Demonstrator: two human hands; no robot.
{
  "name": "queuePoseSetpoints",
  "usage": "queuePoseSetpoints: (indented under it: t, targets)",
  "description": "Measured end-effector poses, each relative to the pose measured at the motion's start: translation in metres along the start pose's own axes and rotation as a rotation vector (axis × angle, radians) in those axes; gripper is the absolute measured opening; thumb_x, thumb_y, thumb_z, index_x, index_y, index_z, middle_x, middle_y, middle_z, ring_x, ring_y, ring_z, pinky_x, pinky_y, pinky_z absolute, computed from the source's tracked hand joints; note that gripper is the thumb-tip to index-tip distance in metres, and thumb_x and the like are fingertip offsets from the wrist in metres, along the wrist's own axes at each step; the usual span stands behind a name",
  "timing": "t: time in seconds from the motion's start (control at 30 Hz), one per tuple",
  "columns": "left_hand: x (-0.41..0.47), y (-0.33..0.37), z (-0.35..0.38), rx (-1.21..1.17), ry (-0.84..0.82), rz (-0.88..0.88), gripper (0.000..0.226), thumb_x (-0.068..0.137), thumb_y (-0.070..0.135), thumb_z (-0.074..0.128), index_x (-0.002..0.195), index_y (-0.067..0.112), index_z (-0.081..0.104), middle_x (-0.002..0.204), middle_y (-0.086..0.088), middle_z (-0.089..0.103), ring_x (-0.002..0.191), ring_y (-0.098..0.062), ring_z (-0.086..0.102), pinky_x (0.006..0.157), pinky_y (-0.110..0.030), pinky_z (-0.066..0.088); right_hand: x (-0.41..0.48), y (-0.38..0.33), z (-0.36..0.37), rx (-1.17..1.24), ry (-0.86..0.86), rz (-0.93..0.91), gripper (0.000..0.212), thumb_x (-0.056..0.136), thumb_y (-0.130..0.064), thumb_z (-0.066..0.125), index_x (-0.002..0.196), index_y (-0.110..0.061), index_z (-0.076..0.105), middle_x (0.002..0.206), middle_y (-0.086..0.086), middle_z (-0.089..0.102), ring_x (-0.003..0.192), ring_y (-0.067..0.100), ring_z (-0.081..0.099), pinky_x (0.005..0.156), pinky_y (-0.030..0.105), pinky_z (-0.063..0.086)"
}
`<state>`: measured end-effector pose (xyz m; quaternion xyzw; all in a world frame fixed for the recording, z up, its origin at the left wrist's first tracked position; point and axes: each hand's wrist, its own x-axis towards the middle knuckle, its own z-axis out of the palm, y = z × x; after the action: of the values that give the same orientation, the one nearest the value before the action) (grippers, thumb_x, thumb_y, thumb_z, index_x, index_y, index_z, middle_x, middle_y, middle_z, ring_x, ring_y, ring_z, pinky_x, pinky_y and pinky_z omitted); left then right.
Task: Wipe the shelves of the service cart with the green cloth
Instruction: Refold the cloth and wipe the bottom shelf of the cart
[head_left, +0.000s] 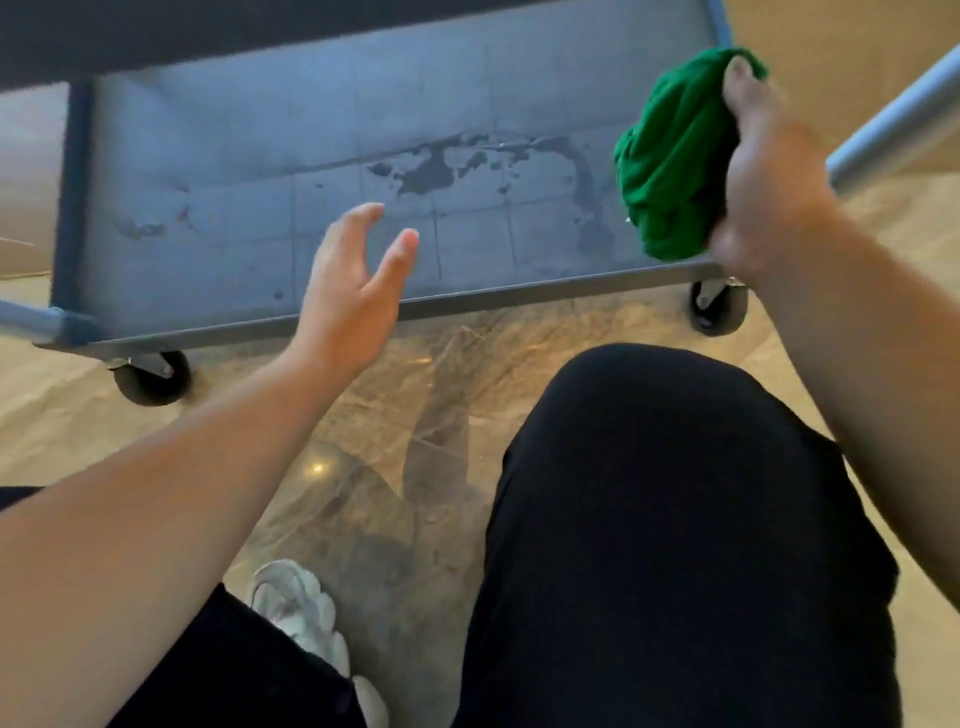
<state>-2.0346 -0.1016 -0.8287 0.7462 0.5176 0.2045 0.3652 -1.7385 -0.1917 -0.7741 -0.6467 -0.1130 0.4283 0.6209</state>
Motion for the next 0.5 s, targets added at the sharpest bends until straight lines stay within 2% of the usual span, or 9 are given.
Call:
queuePoseSetpoints:
  t: [0.07, 0.13, 0.2, 0.23, 0.33, 0.37, 0.43, 0.5]
  targets:
    - [0.007, -0.01, 0.016, 0.196, -0.155, -0.046, 0.074, 0.094, 0.065, 0.044, 0.155, 0.026, 0.028, 0.162, 0.0, 0.029, 0.149, -0.016, 0.023, 0.122, -0.04, 0.02, 0.015, 0.014, -0.004, -0.038, 0.053, -0.108, 0.028, 0.099, -0.044, 0.05, 0.115, -0.024, 0.063, 0.114, 0.001, 0.071, 0.104, 0.016, 0.07, 0.091, 0.041, 0.058]
    - [0.014, -0.015, 0.027, 0.373, -0.283, -0.064, 0.077, 0.095, 0.067, 0.041, 0.158, 0.032, 0.016, 0.167, -0.002, 0.011, 0.154, -0.021, 0.008, 0.124, -0.044, 0.01, 0.026, 0.027, -0.007, -0.109, 0.065, -0.183, 0.021, 0.099, -0.04, 0.05, 0.102, -0.023, 0.064, 0.104, -0.004, 0.071, 0.101, 0.012, 0.069, 0.091, 0.035, 0.057]
    - [0.024, -0.019, 0.033, 0.504, -0.311, -0.073, 0.076, 0.096, 0.066, 0.04, 0.159, 0.035, 0.012, 0.168, -0.003, 0.003, 0.154, -0.024, 0.001, 0.124, -0.047, 0.007, 0.033, 0.041, -0.009, -0.235, 0.034, -0.236, 0.023, 0.097, -0.043, 0.052, 0.098, -0.024, 0.065, 0.104, -0.005, 0.069, 0.101, 0.011, 0.067, 0.094, 0.035, 0.055]
    - [0.028, -0.02, 0.034, 0.542, -0.302, -0.068, 0.076, 0.095, 0.068, 0.038, 0.159, 0.035, 0.011, 0.168, -0.003, 0.001, 0.154, -0.025, 0.0, 0.124, -0.049, 0.007, 0.037, 0.049, -0.009, -0.315, 0.009, -0.269, 0.025, 0.095, -0.045, 0.052, 0.101, -0.025, 0.066, 0.113, -0.003, 0.066, 0.107, 0.012, 0.065, 0.098, 0.034, 0.052]
    - [0.044, -0.021, 0.043, 0.56, -0.283, -0.031, 0.077, 0.095, 0.07, 0.036, 0.159, 0.036, 0.009, 0.168, -0.003, -0.004, 0.154, -0.026, -0.004, 0.123, -0.051, 0.006, 0.052, 0.072, -0.006, -0.625, -0.15, -0.321, 0.034, 0.1, -0.039, 0.049, 0.119, -0.016, 0.068, 0.135, 0.001, 0.051, 0.123, 0.013, 0.051, 0.106, 0.016, 0.036]
    - [0.047, -0.022, 0.045, 0.571, -0.294, -0.011, 0.077, 0.095, 0.07, 0.036, 0.159, 0.036, 0.009, 0.168, -0.003, -0.005, 0.154, -0.026, -0.005, 0.123, -0.05, 0.005, 0.057, 0.081, -0.003, -0.764, -0.218, -0.289, 0.038, 0.1, -0.04, 0.048, 0.115, -0.013, 0.07, 0.136, 0.005, 0.051, 0.126, 0.018, 0.048, 0.108, 0.02, 0.033]
    - [0.053, -0.028, 0.05, 0.615, -0.323, 0.048, 0.078, 0.094, 0.07, 0.036, 0.159, 0.036, 0.008, 0.168, -0.004, -0.006, 0.154, -0.026, -0.006, 0.123, -0.049, 0.006, 0.066, 0.097, 0.003, -1.089, -0.334, -0.198, 0.054, 0.091, -0.058, 0.038, 0.096, -0.016, 0.071, 0.136, 0.015, 0.051, 0.132, 0.035, 0.043, 0.114, 0.041, 0.03]
    - [0.061, -0.04, 0.05, 0.652, -0.343, 0.085, 0.078, 0.095, 0.07, 0.034, 0.159, 0.034, 0.007, 0.168, -0.006, -0.007, 0.154, -0.027, -0.006, 0.123, -0.048, 0.006, 0.077, 0.106, 0.009, -1.321, -0.322, -0.181, 0.06, 0.081, -0.071, 0.03, 0.093, -0.022, 0.063, 0.141, 0.015, 0.048, 0.139, 0.038, 0.034, 0.114, 0.056, 0.028]
